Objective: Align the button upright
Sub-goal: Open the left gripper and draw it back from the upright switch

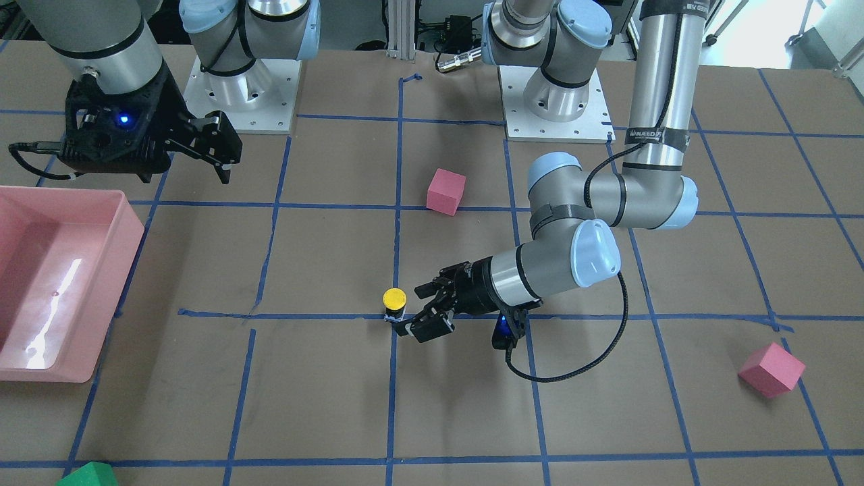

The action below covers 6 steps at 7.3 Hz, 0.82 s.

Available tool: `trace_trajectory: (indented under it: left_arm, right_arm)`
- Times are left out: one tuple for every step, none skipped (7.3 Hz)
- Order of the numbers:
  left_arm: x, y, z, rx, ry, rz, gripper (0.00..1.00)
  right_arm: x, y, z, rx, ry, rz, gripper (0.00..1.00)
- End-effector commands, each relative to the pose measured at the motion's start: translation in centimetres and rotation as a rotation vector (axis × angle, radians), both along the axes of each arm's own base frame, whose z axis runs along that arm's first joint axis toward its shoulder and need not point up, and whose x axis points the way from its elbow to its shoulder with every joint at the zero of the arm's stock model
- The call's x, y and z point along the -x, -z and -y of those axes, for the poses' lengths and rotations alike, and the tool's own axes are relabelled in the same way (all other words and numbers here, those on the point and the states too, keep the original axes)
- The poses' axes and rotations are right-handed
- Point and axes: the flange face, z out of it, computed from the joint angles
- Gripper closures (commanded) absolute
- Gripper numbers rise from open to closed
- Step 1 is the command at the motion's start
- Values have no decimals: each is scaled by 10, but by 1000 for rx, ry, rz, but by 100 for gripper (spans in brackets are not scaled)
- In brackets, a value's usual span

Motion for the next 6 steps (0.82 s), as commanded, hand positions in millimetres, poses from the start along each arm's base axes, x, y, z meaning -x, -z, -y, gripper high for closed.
trace_trajectory:
  left_arm:
    - [-32,-36,-2,368,252,169,0]
    - [-51,-48,-7,490,362,239,0]
    - [-67,-60,-15,587,481,317,0]
    - [-82,-72,-22,642,668,443,0]
    - [-95,-86,-29,549,753,543,0]
    - [-104,-116,-35,416,821,611,0]
  right_arm:
    - [1,0,0,-2,1,-4,0]
    - [1,1,-1,-11,0,-7,0]
    - [0,1,-1,-13,-1,-1,0]
    - [0,1,-1,-11,1,-1,0]
    - [0,1,-1,-11,1,-1,0]
    - [0,1,-1,-11,1,-1,0]
